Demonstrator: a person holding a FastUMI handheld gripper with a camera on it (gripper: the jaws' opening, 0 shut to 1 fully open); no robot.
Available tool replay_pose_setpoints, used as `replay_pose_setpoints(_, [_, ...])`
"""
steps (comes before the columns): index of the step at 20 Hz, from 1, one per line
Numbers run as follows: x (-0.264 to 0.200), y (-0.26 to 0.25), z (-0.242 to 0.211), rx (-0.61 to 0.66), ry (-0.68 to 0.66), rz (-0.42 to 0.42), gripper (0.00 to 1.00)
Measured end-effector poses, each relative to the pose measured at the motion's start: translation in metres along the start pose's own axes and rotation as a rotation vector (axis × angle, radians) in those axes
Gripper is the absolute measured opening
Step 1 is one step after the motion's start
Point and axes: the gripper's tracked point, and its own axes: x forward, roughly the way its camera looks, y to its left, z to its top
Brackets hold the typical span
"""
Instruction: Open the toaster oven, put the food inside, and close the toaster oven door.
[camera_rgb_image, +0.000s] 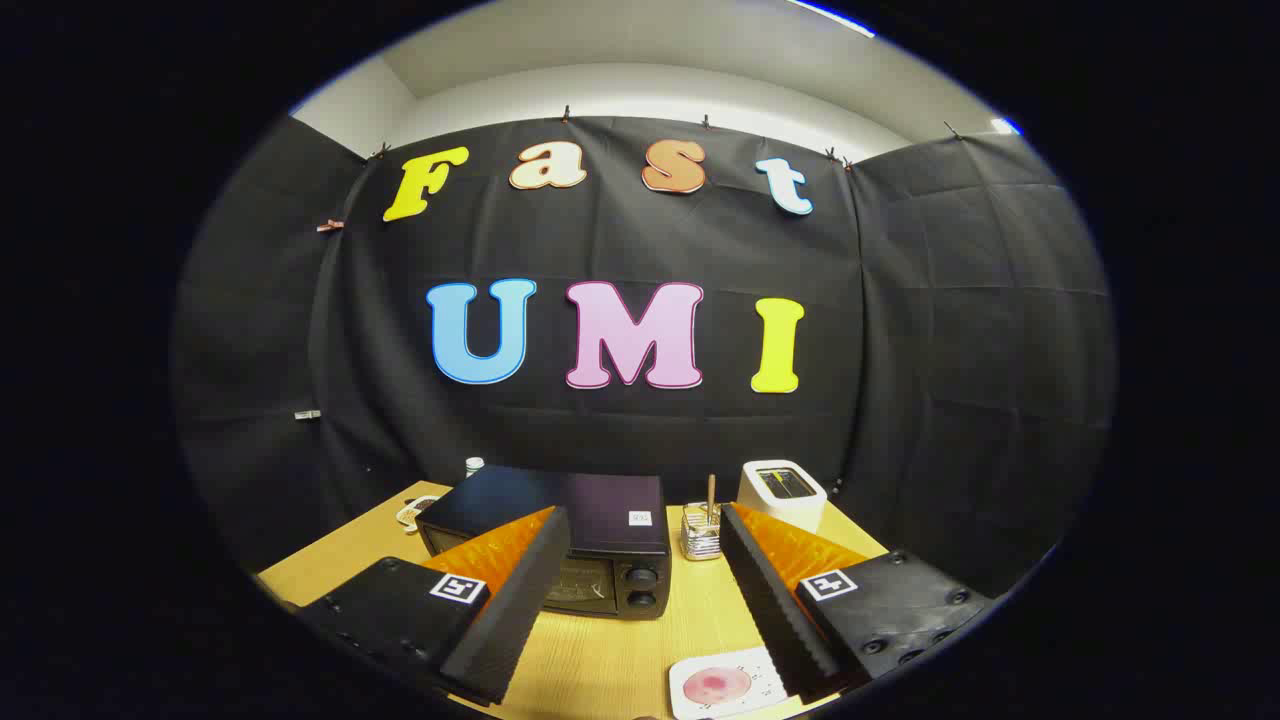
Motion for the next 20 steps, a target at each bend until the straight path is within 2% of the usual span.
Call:
replay_pose_setpoints(11, [0.004,0.001,0.0,-0.007,0.0,-0.009,0.98])
replay_pose_setpoints(20, [0.015,0.022,-0.008,0.012,0.028,0.024,0.98])
